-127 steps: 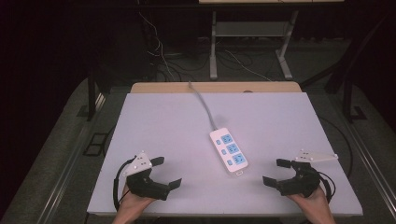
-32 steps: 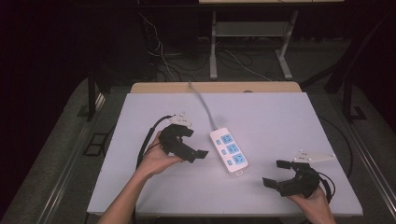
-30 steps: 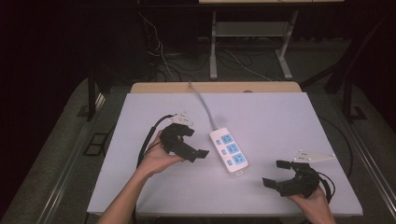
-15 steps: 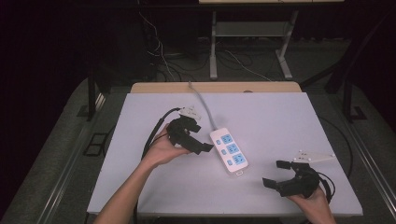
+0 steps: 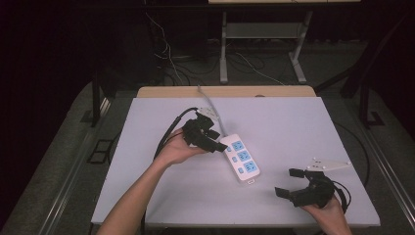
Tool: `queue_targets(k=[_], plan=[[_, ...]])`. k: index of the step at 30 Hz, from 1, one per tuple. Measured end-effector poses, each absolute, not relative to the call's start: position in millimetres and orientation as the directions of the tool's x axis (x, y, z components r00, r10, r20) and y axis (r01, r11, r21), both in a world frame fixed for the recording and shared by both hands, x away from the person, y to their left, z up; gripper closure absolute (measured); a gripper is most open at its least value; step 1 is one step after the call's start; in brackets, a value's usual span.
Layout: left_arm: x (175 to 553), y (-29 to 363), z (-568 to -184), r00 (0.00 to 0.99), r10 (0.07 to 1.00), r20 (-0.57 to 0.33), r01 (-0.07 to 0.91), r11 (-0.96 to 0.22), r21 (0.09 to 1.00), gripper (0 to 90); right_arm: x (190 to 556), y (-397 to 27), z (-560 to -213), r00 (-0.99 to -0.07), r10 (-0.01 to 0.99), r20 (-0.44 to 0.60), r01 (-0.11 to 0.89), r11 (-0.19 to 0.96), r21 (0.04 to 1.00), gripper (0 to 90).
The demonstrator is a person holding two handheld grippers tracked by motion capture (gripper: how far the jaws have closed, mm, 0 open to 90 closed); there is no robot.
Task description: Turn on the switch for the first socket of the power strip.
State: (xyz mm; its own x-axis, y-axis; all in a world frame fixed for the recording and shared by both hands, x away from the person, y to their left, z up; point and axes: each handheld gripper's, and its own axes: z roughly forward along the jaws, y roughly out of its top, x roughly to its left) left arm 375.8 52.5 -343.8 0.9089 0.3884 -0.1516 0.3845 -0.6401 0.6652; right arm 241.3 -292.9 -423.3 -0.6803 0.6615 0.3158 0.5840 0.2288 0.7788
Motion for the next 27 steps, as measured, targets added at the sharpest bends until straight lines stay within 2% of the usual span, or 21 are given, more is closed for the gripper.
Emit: queue_targets(k=[6,8,9,13,14,15,18,21,27], plan=[[381,46,-344,0.914,0.38,-0.143,0.375,-0.655,0.656,54.9,241,-293,-423,-0.681,0.661,0.315,0.583,0.23,0.779,0.2],[383,44,-346,0.913,0.379,-0.148,0.378,-0.655,0.654,62.3,241,-293,-423,-0.682,0.66,0.315,0.583,0.23,0.779,0.2],[385,44,-347,0.913,0.378,-0.152,0.38,-0.655,0.653,62.3,241,-293,-423,-0.682,0.66,0.315,0.583,0.23,0.779,0.2],[390,42,-353,0.912,0.378,-0.16,0.387,-0.662,0.642,73.0,241,-293,-423,-0.683,0.659,0.315,0.583,0.232,0.779,0.2],[391,42,-354,0.911,0.38,-0.163,0.391,-0.663,0.638,78.2,241,-293,-423,-0.683,0.659,0.315,0.583,0.232,0.779,0.2],[392,42,-356,0.911,0.378,-0.163,0.39,-0.668,0.634,78.2,241,-293,-423,-0.683,0.659,0.315,0.583,0.232,0.779,0.2],[395,41,-360,0.907,0.382,-0.179,0.404,-0.666,0.628,85.8,241,-293,-423,-0.682,0.66,0.316,0.583,0.23,0.779,0.2],[399,41,-363,0.906,0.381,-0.186,0.409,-0.667,0.623,89.0,241,-293,-423,-0.683,0.66,0.315,0.583,0.231,0.779,0.2],[405,40,-370,0.903,0.384,-0.192,0.416,-0.673,0.612,89.2,241,-293,-423,-0.684,0.659,0.314,0.582,0.233,0.78,0.2]])
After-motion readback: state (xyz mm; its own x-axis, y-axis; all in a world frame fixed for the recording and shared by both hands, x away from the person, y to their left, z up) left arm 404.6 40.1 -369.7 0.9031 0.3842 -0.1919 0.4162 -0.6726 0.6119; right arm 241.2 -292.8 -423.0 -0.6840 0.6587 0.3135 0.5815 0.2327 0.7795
